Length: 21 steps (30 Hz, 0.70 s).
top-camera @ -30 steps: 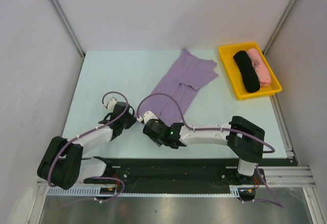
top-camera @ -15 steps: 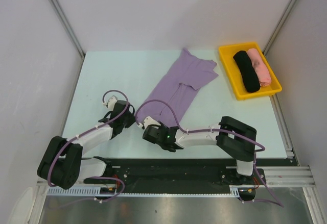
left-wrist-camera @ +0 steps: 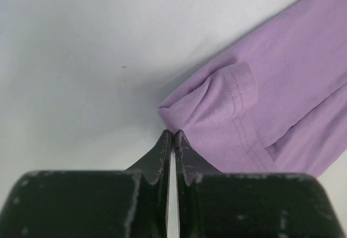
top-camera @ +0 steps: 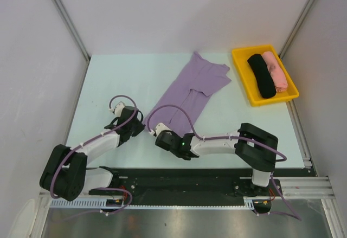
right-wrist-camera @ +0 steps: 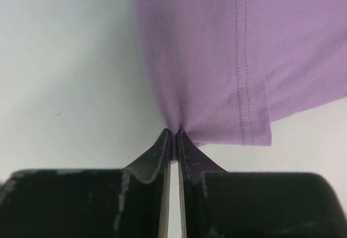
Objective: Roll the t-shirts
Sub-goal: Roll the T-shirt to the center of the board.
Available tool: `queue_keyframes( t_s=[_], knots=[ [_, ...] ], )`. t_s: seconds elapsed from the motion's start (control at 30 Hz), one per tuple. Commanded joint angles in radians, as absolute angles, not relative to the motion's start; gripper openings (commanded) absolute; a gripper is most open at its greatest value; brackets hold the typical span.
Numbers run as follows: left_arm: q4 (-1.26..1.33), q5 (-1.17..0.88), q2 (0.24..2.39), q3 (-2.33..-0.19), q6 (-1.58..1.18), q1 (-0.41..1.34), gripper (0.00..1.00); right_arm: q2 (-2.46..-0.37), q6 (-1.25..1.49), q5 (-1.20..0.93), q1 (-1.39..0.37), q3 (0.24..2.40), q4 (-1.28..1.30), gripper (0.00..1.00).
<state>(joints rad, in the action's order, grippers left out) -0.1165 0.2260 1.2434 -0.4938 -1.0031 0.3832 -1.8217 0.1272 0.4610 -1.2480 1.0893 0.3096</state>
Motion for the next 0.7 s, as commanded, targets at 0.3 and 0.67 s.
queue_keyframes(
  t_s=[0.3,0.67],
  knots=[
    [-0.347,0.339,0.954,-0.451,-0.922,0.373,0.04,-1.675,0.207,0.105,-1.266,1.080,0.396,0.06],
    [-0.357,0.206,0.890,-0.408,-0.926,0.376,0.53,-1.727,0.281,-0.095,-1.154,1.080,0.350,0.05]
  ],
)
